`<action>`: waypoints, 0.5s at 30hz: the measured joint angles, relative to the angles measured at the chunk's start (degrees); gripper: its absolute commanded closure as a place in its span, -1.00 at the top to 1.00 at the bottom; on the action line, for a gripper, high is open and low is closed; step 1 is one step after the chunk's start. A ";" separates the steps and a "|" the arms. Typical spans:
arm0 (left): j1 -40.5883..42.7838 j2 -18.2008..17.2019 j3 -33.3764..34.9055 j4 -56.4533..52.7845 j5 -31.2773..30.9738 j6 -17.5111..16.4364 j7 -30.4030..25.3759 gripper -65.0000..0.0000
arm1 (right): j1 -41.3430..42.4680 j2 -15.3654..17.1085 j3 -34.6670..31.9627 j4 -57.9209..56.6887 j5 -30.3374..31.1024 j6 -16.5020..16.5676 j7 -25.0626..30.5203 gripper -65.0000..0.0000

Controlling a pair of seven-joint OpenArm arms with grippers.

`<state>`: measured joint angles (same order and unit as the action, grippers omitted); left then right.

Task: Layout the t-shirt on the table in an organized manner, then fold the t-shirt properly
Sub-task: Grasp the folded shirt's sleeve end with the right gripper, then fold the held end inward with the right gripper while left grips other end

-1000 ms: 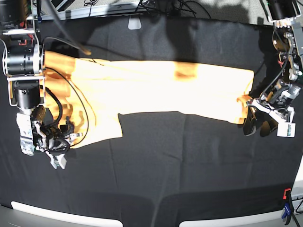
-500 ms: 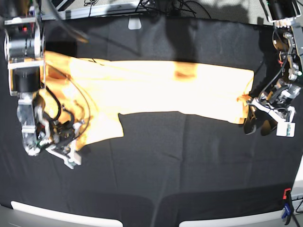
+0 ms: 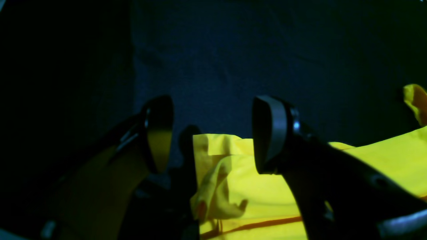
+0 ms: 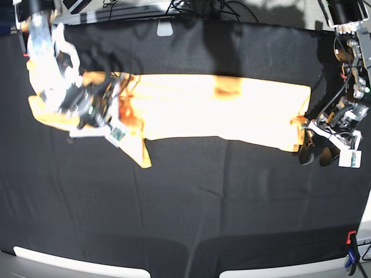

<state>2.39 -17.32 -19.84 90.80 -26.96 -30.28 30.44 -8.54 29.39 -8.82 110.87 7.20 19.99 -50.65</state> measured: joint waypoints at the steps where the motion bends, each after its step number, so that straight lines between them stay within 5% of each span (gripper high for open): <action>1: 0.00 0.00 0.02 0.00 -0.04 0.00 -0.02 0.09 | -1.62 0.13 0.09 2.16 -0.09 -0.20 0.02 -1.00; 15: -0.02 0.00 0.02 0.00 -0.02 -0.02 0.00 0.09 | -14.32 0.15 0.28 8.59 -1.20 -0.13 4.92 -1.00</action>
<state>2.37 -17.32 -19.81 90.80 -26.98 -30.30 30.44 -22.85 29.54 -8.54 119.46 6.00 19.86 -45.74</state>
